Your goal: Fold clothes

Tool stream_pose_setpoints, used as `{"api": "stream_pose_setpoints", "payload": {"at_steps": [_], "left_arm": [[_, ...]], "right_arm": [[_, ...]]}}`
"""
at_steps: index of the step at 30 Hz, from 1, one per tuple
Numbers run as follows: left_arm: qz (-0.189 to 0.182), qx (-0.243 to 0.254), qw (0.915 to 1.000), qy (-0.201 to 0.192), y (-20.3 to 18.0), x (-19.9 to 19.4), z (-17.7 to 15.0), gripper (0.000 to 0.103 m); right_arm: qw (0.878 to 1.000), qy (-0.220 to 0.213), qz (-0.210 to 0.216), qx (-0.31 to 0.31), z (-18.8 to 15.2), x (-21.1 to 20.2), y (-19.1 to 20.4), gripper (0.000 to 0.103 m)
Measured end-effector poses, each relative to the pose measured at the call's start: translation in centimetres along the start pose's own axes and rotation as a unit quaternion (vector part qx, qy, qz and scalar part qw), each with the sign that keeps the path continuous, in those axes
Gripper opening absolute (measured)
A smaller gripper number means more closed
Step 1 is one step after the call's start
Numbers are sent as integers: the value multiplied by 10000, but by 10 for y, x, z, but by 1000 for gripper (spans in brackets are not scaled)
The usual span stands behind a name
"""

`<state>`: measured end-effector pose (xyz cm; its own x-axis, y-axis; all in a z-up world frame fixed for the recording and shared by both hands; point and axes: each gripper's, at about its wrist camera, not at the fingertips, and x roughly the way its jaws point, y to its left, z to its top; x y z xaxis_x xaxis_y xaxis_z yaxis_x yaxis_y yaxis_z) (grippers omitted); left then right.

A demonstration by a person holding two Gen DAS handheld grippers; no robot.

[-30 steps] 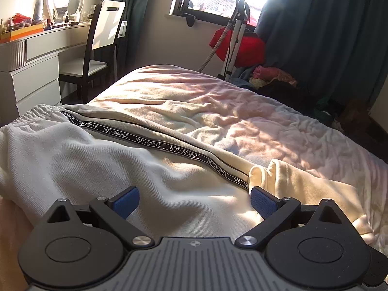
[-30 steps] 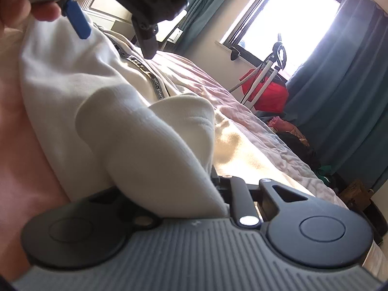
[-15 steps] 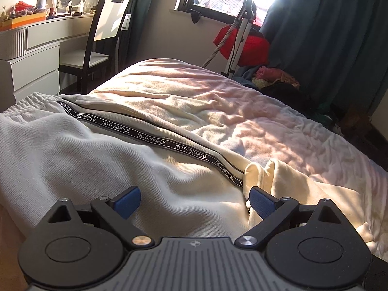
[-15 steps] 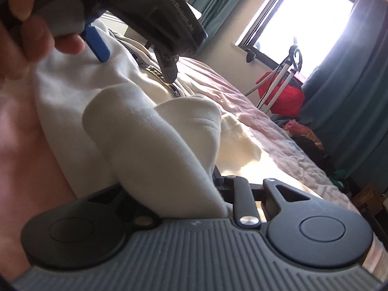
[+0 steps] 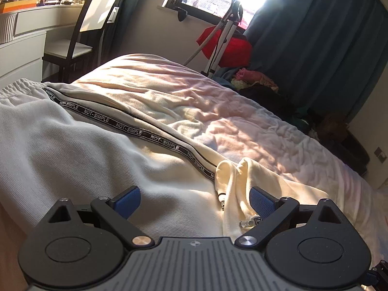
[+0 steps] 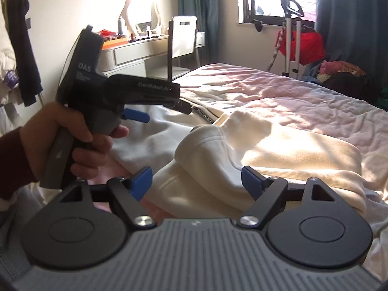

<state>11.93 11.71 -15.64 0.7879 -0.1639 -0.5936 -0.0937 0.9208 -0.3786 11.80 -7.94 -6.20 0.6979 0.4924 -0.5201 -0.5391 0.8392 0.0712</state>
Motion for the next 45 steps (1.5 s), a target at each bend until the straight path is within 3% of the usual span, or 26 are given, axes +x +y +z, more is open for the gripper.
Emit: {"api": "stream_pose_setpoints", "payload": {"at_steps": [5, 11, 14, 19, 23, 25, 26, 27, 29, 32, 35, 38, 40, 45], "left_arm": [[-314, -273, 9990, 189, 2, 5, -5, 97], [-728, -55, 9965, 406, -12, 36, 6, 90], [-698, 175, 9958, 562, -17, 59, 18, 83], [-947, -11, 9922, 816, -13, 93, 26, 77], [-974, 593, 9866, 1168, -28, 107, 25, 55], [-1095, 776, 9836, 1204, -34, 108, 26, 52], [-1089, 894, 9829, 1188, -38, 109, 26, 47], [-1083, 1011, 9820, 1173, -42, 110, 27, 33], [-1044, 1314, 9797, 1097, -51, 108, 30, 21], [-1149, 1539, 9787, 728, -64, 98, 42, 12], [-1087, 1603, 9800, 459, -75, 97, 49, 11], [-660, 2061, 9753, 444, -83, 105, 31, 11], [-568, 2166, 9736, 432, -82, 102, 27, 13], [-400, 2307, 9717, 315, -81, 88, 19, 32]], "right_arm": [[9899, -24, -711, 1223, 1, -22, -42, 81], [9466, -135, -652, 3154, -18, -30, -112, 80], [9322, -144, -720, 3544, -26, -24, -128, 80], [9321, -381, -1208, 3393, -30, -23, -130, 80], [9378, -460, -1414, 3137, -22, -10, -125, 80], [9404, -416, -1553, 2997, -18, 4, -120, 80], [9416, -380, -1624, 2926, -16, 11, -118, 80], [9432, -338, -1697, 2837, -14, 19, -116, 80], [9489, -257, -1911, 2500, -13, 33, -109, 80], [9516, -245, -2115, 2216, -14, 47, -103, 80], [9521, -271, -2250, 2053, -14, 57, -101, 80], [9522, -233, -2352, 1933, -14, 66, -100, 80], [9523, -207, -2374, 1905, -15, 68, -99, 80], [9522, -182, -2341, 1952, -14, 64, -100, 80]]}}
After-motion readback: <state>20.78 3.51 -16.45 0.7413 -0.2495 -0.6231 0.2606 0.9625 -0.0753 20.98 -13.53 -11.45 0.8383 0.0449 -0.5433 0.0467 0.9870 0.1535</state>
